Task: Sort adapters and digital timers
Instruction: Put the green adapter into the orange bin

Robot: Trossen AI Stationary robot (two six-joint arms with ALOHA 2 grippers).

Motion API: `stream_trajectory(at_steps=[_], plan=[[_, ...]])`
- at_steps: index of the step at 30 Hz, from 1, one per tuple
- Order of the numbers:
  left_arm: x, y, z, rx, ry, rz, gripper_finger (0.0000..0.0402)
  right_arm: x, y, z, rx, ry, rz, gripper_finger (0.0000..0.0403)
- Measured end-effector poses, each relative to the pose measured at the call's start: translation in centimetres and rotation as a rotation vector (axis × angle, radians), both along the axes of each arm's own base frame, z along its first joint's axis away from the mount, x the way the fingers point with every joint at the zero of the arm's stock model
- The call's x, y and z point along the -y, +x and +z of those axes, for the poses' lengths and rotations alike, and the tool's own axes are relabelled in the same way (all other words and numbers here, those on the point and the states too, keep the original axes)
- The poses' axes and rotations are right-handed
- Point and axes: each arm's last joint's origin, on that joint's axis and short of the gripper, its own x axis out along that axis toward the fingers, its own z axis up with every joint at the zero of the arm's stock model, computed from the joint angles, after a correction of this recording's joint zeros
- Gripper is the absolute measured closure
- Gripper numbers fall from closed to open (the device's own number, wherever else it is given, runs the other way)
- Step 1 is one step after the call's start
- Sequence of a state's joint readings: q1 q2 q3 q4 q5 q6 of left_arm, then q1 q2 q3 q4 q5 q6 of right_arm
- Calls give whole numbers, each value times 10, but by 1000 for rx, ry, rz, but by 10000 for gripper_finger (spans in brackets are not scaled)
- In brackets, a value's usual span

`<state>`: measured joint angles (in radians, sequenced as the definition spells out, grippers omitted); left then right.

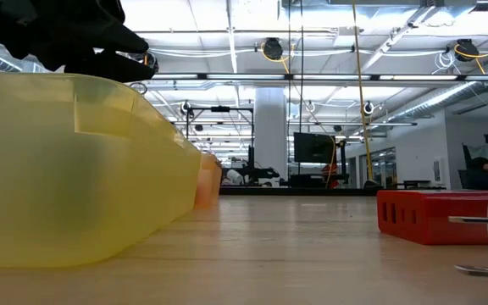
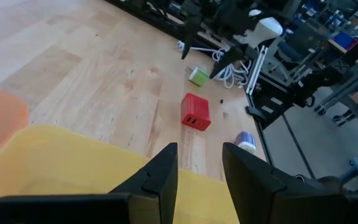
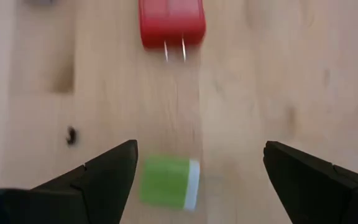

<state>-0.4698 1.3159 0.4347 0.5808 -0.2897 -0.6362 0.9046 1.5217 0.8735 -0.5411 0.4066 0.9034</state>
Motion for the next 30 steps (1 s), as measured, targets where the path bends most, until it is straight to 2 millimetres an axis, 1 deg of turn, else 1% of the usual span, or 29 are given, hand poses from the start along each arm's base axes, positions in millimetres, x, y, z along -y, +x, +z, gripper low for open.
stream_trajectory(at_steps=[3,6,9,12,16,19,26,30], plan=[[0,0,0,0,-1,0,275,2,-3,-9,-43,33,-21,69],[0,0,0,0,-1,0,275,3,-5,-14,-54,63,-23,69],[0,0,0,0,-1,0,275,2,-4,-15,-47,70,-16,72],[0,0,0,0,-1,0,274,2,-4,-15,-46,65,-4,85],[0,0,0,-1,-1,0,275,2,-4,-15,-51,69,-1,117],[0,0,0,-1,-1,0,274,2,-5,-15,-71,84,8,150],[0,0,0,-1,-1,0,275,1,-6,-15,-100,104,36,251],[0,0,0,0,-1,0,274,1,-4,-15,-96,92,65,256]])
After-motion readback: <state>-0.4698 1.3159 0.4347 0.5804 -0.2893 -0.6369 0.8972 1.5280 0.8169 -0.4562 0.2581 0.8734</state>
